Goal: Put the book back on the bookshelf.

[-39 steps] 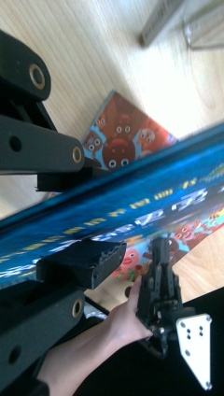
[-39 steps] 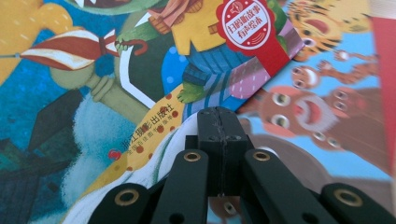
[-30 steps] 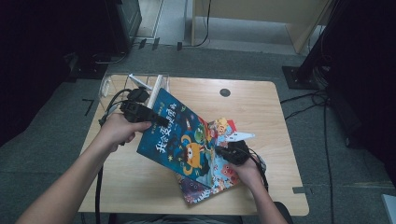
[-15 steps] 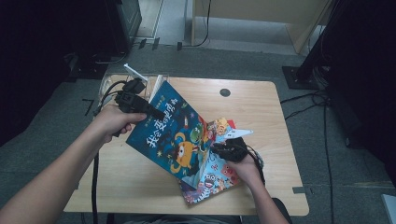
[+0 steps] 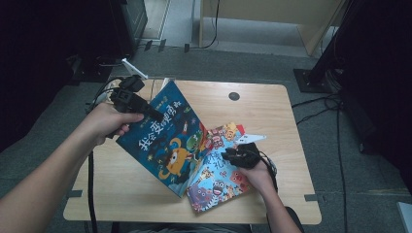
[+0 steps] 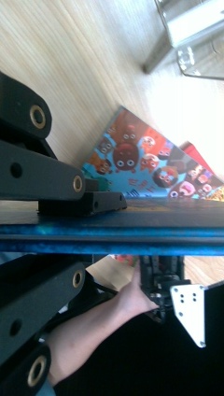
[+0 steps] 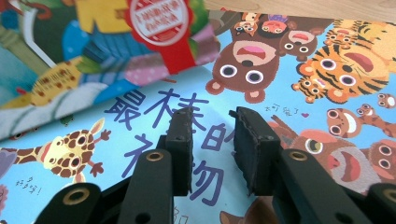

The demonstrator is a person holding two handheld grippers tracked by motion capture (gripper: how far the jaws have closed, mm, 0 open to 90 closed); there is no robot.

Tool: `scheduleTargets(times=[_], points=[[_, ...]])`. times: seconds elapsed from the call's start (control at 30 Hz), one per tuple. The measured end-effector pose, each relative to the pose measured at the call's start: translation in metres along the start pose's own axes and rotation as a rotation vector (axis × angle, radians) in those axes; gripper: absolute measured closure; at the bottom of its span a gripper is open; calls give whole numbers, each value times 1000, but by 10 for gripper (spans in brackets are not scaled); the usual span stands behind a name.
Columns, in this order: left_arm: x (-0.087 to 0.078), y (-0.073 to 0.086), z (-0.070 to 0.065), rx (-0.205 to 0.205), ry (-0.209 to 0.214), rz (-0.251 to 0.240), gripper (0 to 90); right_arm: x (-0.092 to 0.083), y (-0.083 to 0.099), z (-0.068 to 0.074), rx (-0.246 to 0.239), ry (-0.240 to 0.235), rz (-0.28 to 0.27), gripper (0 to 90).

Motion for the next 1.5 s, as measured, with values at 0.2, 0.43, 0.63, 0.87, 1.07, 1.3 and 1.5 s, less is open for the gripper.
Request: scheduleTargets(times=[0.2, 0.43, 0.63, 0.87, 1.07, 1.3, 1.5], points=[[-20, 15, -3, 10, -21, -19, 829, 2, 0, 1, -3, 13, 3, 639], [-37, 31, 3, -10, -12, -35, 826, 4, 0, 2, -20, 29, -15, 595], [-51, 47, 15, -48, -3, -55, 826, 6, 0, 4, -68, 56, -35, 544], [-67, 66, 22, -74, -31, -91, 823, 8, -2, 4, -72, 54, -37, 531], [-83, 82, 33, -106, -22, -125, 825, 10, -3, 4, -82, 53, -43, 529], [-98, 95, 43, -136, -45, -142, 822, 10, -2, 5, -95, 57, -42, 520], [-112, 104, 53, -168, -63, -168, 823, 10, -2, 5, -99, 56, -44, 520]])
Point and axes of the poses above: each handheld gripper's, and its own axes: x roughly forward along the jaws, y roughly out of its underside, z roughly to its left, the point moved 1 cm from there along x, roughly forward along the jaws, and after that the axes turned 15 degrees about y, right-handed, at the moved point
